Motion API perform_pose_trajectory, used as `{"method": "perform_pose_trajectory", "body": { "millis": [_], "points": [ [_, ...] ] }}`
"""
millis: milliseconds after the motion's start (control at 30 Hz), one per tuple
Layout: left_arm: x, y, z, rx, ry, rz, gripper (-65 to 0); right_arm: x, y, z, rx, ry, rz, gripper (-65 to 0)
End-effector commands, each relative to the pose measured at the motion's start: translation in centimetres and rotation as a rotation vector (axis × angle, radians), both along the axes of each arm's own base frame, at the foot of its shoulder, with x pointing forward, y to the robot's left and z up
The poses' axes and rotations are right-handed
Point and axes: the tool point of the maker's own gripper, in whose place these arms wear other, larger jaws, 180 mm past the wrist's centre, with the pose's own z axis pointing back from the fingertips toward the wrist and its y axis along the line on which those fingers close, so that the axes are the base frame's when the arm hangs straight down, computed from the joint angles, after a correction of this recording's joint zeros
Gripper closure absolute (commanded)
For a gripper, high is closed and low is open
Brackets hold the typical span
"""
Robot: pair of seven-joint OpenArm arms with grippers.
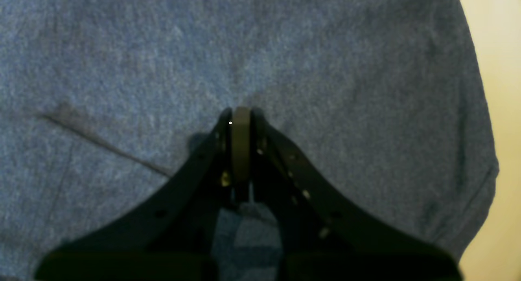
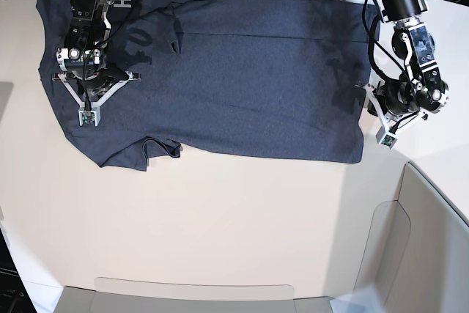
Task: Layout the t-shirt on the table in an organized manner, then fold the t-shirt properly
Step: 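Press the left gripper on the side edge while the right gripper holds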
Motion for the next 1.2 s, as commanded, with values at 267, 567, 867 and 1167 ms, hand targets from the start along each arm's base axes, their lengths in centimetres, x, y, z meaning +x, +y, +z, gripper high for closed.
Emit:
{"method": "perform_pose_trajectory", "body": {
  "millis": [267, 567, 867, 1167],
  "points": [
    [1.5, 1.0, 2.8, 0.054, -0.091, -0.002, 0.0, -2.4, -0.6, -1.4, -0.018, 0.118, -0.018, 0.0],
    [1.1, -1.3, 3.0, -0.078, -0.092, -0.02, 0.0, -2.4, -0.6, -1.4, -0.018, 0.118, -0.018, 0.0],
    [-1.4, -2.9, -0.2, -0.13, -0.011, -0.016, 0.0, -2.4, -0.6, -1.4, -0.018, 0.118, -0.018, 0.0],
    [-2.0, -3.4, -1.5, -0.167, -0.004, 0.004, 0.0, -2.4, -0.7, -1.4, -0.02, 0.119, -0.018, 0.0]
  ]
}}
